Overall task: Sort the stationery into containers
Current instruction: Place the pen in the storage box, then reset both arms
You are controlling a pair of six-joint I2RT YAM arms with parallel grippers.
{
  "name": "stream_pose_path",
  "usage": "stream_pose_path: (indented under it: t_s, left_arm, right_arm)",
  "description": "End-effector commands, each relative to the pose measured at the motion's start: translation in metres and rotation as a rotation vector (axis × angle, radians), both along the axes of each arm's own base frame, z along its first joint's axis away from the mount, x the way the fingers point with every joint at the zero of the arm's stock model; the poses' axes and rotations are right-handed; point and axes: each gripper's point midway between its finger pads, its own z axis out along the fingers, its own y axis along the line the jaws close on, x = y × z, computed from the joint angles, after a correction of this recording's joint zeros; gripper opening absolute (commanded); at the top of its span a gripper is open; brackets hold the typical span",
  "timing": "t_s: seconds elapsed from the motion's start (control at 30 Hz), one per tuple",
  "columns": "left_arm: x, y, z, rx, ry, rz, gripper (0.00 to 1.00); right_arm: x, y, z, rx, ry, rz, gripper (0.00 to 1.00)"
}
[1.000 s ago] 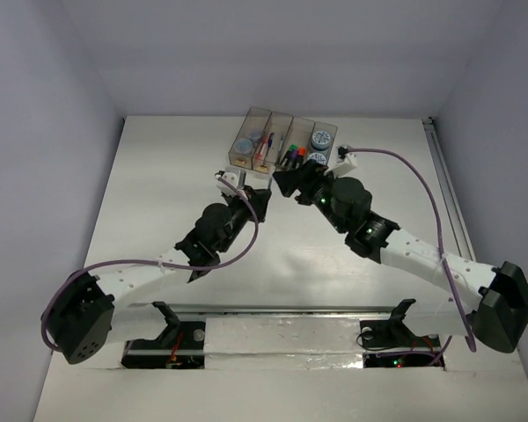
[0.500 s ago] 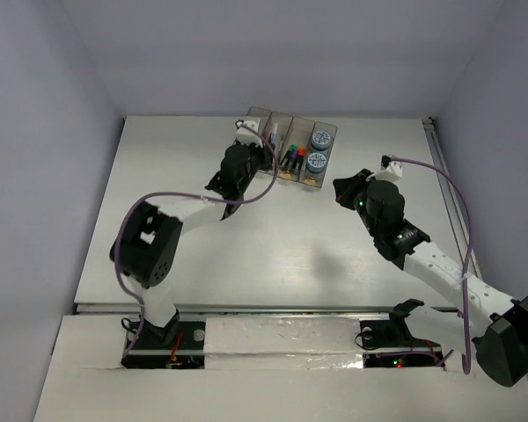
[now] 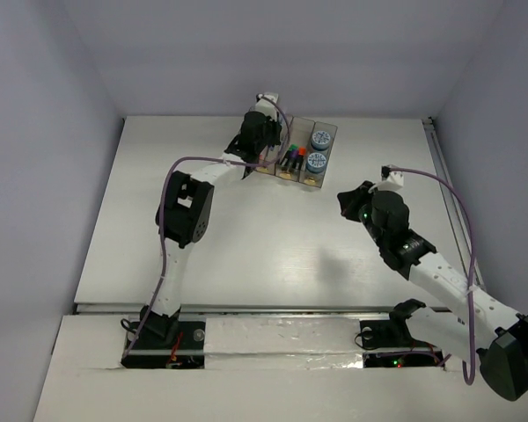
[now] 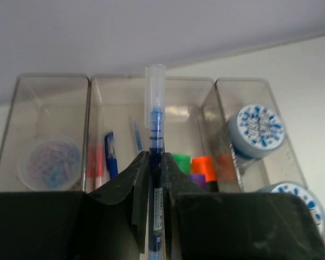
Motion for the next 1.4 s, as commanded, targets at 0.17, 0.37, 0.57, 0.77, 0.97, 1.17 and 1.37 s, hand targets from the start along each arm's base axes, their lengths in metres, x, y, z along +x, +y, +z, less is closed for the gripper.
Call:
stream_pose_path:
  t_s: [0.17, 0.37, 0.57, 0.77, 0.97, 1.17, 1.37]
  left_arm:
    - [0.010, 0.002, -0.022, 0.026, 0.061, 0.004, 0.00]
    - [0.017, 0.005, -0.035, 0.058, 0.122, 0.012, 0.04]
    - [0.011, 0.010, -0.041, 0.036, 0.174, 0.016, 0.34]
    - [0.010, 0.018, -0.039, 0.040, 0.192, 0.027, 0.40]
    - [-0.018, 0.014, 0.035, -0.055, 0.085, -0.013, 0.51]
    - [-0.097, 0.020, 0.174, -0.153, -0.167, -0.033, 0.66]
    - [-0.188, 0.057, 0.234, -0.334, -0.245, 0.048, 0.86]
  right_arm:
    - [-0.001, -0.003, 0.015, -0.005, -0.054, 0.004, 0.00]
    - [-0.005, -0.004, 0.023, 0.012, -0.073, 0.004, 0.00]
    - [-0.008, -0.012, 0.033, 0.011, -0.092, -0.022, 0.00]
    - [-0.015, -0.020, 0.049, 0.026, -0.126, -0.041, 0.00]
    - [-0.021, -0.022, 0.069, 0.043, -0.170, -0.035, 0.00]
    - [-0.027, -0.019, 0.094, 0.065, -0.229, 0.001, 0.00]
    - [-0.044, -0.046, 0.131, 0.085, -0.325, -0.086, 0.69]
